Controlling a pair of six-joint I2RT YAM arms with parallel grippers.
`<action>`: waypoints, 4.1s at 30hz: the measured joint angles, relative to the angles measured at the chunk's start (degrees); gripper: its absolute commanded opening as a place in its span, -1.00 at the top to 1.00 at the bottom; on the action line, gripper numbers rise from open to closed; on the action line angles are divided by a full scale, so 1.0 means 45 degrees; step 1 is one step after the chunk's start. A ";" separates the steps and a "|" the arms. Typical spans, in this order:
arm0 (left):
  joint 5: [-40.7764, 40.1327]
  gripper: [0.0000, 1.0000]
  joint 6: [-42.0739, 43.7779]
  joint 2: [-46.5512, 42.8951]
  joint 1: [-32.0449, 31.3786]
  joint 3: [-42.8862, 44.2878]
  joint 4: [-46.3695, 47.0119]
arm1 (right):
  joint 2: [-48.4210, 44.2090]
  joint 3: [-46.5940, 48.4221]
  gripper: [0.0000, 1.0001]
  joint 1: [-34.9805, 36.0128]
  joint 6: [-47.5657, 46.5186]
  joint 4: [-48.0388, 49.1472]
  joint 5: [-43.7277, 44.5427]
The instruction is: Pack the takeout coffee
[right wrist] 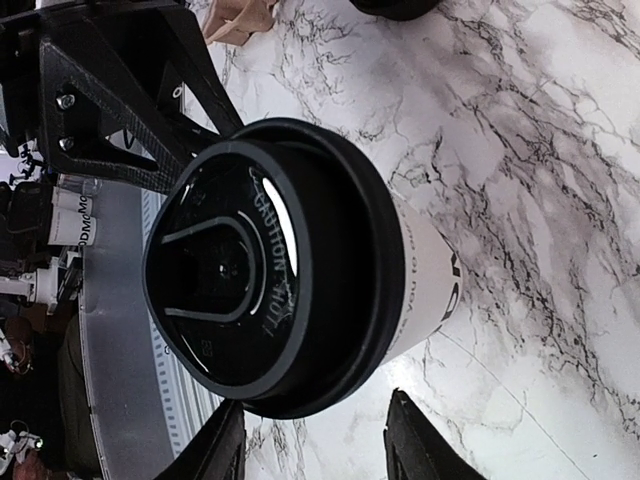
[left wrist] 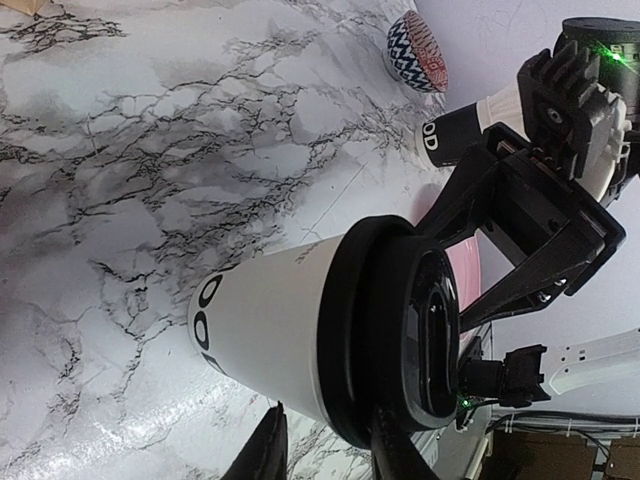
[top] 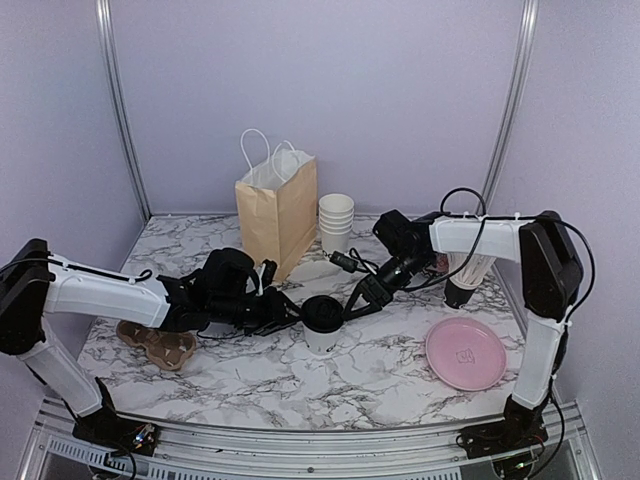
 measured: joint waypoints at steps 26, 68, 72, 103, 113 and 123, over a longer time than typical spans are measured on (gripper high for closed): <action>0.0189 0.64 -0.0797 0.1462 0.0685 0.0053 0.2341 | 0.1175 0.0675 0.24 -0.0413 0.0612 -0.0763 -0.1248; -0.0015 0.12 0.2273 0.1477 0.1020 0.1894 0.0335 | 0.1336 0.2788 0.20 -0.0733 -0.0287 -0.0719 0.0491; 0.0005 0.18 0.2055 0.1044 0.0801 0.1117 0.0466 | 0.1724 0.3259 0.20 -0.0733 -0.0151 -0.0651 0.0563; -0.1855 0.39 0.0194 -0.0476 0.0364 0.0525 -0.0345 | 0.2050 0.3147 0.09 -0.1205 0.0267 -0.0408 -0.0015; -0.1579 0.51 0.0005 -0.0034 0.0457 0.0641 -0.0335 | 0.2050 0.2953 0.13 -0.1205 0.0257 -0.0418 -0.0937; -0.1219 0.53 -0.0073 0.0325 0.0505 0.0641 -0.0194 | 0.2050 0.2943 0.13 -0.1171 0.0209 -0.0423 -0.1214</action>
